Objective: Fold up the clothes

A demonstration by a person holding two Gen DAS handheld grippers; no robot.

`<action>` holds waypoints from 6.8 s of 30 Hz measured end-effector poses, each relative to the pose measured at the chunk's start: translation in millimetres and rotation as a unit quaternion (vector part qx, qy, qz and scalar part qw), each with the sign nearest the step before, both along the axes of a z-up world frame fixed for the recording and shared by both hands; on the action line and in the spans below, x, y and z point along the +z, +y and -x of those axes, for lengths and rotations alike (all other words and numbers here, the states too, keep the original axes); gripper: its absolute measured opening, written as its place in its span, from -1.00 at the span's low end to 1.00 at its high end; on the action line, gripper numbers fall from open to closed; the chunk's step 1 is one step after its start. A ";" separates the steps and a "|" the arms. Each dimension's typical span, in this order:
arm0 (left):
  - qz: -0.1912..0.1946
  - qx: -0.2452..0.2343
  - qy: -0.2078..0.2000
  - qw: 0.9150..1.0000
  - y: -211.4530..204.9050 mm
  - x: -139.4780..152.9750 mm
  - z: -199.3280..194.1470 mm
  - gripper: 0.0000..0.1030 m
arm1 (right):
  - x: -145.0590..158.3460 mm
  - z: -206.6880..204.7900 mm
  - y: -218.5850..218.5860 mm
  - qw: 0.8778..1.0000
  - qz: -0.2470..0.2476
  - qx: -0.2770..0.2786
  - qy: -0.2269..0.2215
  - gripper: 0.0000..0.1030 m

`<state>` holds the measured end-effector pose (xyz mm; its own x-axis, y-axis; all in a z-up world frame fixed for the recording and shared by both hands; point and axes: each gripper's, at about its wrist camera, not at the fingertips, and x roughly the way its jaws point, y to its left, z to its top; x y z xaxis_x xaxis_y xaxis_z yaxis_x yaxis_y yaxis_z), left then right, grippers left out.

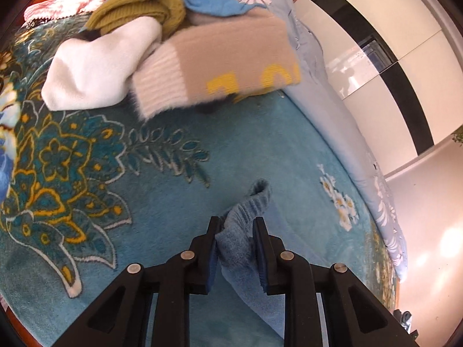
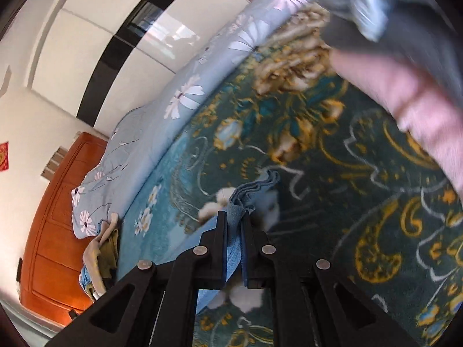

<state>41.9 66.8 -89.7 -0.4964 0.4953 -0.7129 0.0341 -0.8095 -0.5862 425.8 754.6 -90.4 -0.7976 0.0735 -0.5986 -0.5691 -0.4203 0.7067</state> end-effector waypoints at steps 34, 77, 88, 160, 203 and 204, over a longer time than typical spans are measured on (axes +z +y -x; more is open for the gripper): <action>0.072 -0.127 0.053 0.988 42.2 -2.6 24.2 0.04 | 32.9 188.7 -193.4 0.893 -0.257 0.360 -0.079 -0.36; 0.019 -0.117 0.126 0.985 31.8 -0.4 18.2 -0.74 | 11.8 271.5 -262.7 0.753 -0.310 0.565 -0.137 -0.19; 0.004 -0.111 0.120 0.986 27.0 -6.0 17.7 -0.74 | -5.2 267.4 -283.1 0.730 -0.301 0.592 -0.161 -0.73; 0.138 -0.226 0.053 0.963 199.1 -21.6 -98.2 0.05 | -12.6 7.3 -16.8 0.996 -0.055 -0.036 -0.056 -0.86; -0.001 -0.055 0.058 0.997 10.1 5.6 -71.5 0.11 | 5.5 240.1 -425.5 0.840 -0.341 0.399 -0.141 -0.41; -0.002 -0.062 0.062 0.996 15.0 8.7 -72.6 0.11 | 10.9 235.1 -422.7 0.845 -0.318 0.413 -0.118 -0.40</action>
<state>114.5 81.7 -81.0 -0.5162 0.5605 -0.6476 -0.1388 -0.8008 -0.5826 190.7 331.9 -79.5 -0.5987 -0.0828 -0.7967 0.0104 -0.9954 0.0956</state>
